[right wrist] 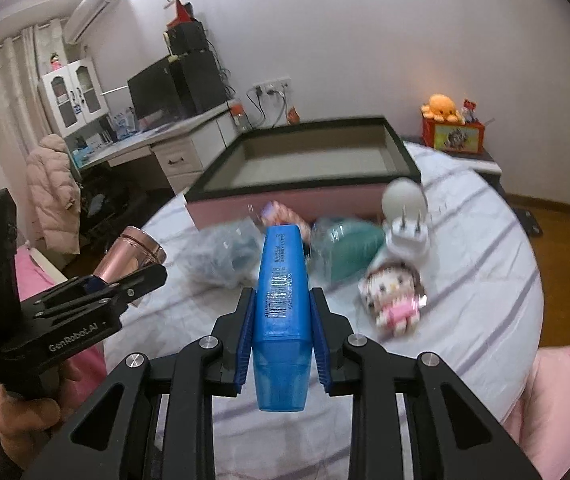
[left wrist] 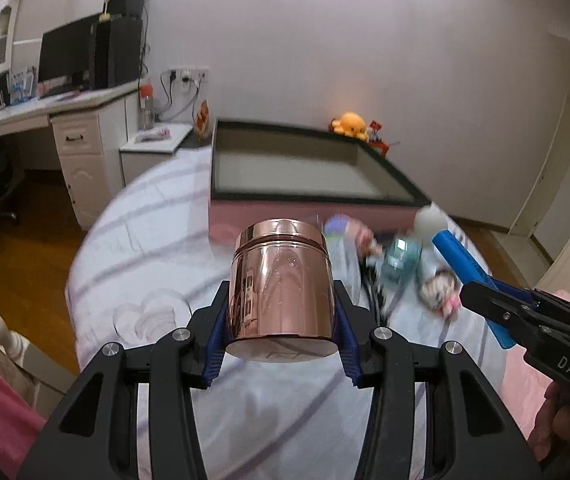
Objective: Organize rigid objects
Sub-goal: 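Carry the canister and blue case into the pink box tray and release both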
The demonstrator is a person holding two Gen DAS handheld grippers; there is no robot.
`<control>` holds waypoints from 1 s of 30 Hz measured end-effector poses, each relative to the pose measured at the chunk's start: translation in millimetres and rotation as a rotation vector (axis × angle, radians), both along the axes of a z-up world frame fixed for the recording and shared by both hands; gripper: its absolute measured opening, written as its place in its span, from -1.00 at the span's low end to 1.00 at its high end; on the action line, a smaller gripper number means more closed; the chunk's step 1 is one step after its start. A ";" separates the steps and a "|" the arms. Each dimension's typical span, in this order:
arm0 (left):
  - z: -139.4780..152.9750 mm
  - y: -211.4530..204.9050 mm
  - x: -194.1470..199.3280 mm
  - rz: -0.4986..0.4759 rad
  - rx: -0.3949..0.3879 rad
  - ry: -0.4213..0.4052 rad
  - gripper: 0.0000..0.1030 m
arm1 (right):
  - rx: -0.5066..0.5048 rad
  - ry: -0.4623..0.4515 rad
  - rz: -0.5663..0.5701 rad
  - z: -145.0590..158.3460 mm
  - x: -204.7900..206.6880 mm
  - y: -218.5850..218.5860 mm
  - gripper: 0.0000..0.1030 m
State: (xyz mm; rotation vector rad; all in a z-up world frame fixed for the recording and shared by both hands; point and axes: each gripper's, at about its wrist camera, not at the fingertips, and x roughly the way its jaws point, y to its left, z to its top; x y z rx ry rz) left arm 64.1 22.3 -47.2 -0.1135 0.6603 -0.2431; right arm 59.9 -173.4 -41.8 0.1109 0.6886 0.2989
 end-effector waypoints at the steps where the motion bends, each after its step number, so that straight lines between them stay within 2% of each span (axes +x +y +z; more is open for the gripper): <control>1: 4.5 0.7 2.7 0.004 -0.001 -0.008 -0.08 | -0.003 -0.010 0.003 5.0 3.3 -0.1 -0.48; 6: 36.3 0.5 33.7 0.026 0.013 -0.070 -0.08 | -0.038 -0.056 0.016 31.2 39.3 -0.5 -0.48; 12: 46.6 -9.9 95.3 0.028 0.015 -0.056 -0.08 | -0.033 -0.023 0.028 45.4 109.4 0.3 -0.48; 16: 37.8 -20.4 142.7 0.027 0.032 -0.009 -0.08 | -0.033 0.053 0.025 33.9 161.5 1.2 -0.48; 19: 25.1 -25.6 175.1 0.031 0.023 0.042 -0.08 | -0.032 0.134 0.014 14.4 197.0 1.4 -0.48; 24: -2.4 -41.6 211.0 0.029 0.075 0.121 -0.08 | -0.055 0.233 0.002 -12.9 227.1 3.4 -0.48; 28: -23.4 -49.8 225.0 0.024 0.109 0.193 -0.06 | -0.065 0.295 -0.010 -29.2 237.5 3.8 -0.44; 29: -24.0 -49.8 226.5 0.032 0.120 0.194 0.00 | -0.067 0.305 -0.004 -30.7 237.2 4.6 -0.38; 30: -22.8 -48.1 225.6 0.049 0.131 0.188 0.05 | -0.071 0.309 -0.003 -32.4 235.1 4.7 -0.06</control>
